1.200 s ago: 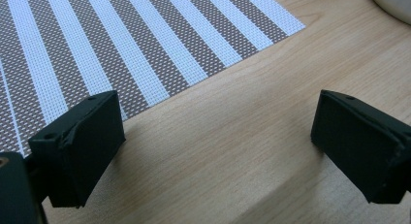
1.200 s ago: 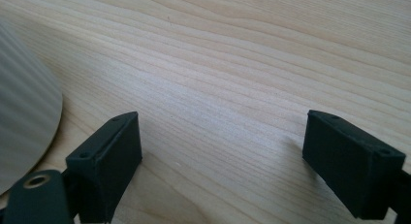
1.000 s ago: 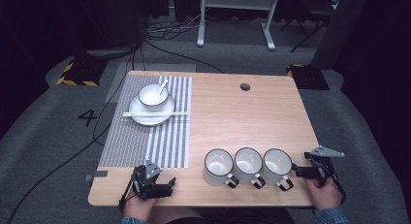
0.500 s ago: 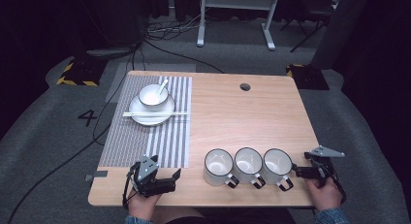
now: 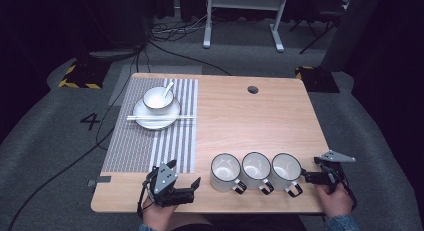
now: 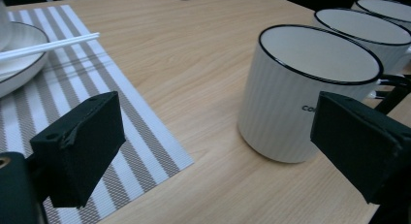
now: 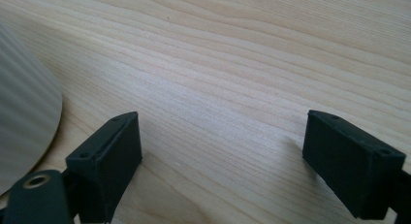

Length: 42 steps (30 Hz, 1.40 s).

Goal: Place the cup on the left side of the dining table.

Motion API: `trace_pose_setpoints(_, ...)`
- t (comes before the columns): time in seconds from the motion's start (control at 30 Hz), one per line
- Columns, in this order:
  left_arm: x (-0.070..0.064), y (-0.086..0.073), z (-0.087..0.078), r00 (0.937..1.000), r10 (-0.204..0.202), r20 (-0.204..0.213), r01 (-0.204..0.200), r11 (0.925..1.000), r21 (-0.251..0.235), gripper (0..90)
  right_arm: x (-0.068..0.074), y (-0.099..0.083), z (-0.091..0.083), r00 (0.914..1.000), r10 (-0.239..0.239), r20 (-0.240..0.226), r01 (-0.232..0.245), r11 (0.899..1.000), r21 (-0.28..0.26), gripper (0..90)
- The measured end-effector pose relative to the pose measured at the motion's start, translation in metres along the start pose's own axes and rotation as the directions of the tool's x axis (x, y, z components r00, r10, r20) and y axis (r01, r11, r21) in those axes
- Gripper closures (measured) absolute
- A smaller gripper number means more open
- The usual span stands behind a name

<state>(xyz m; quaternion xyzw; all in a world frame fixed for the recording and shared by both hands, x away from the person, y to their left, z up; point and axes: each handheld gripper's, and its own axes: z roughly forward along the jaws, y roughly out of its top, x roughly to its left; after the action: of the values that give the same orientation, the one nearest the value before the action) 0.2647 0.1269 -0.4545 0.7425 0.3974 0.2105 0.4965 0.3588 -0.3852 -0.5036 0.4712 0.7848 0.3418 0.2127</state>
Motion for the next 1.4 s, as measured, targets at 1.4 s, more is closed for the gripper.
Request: trace_pose_setpoints(1.4,-0.057,-0.001,0.112,0.9945,0.045,0.094,-0.065,0.9708,0.231,1.7,0.001,0.001,0.001,0.9993,0.014,0.034,-0.014,1.0,0.008,12.6)
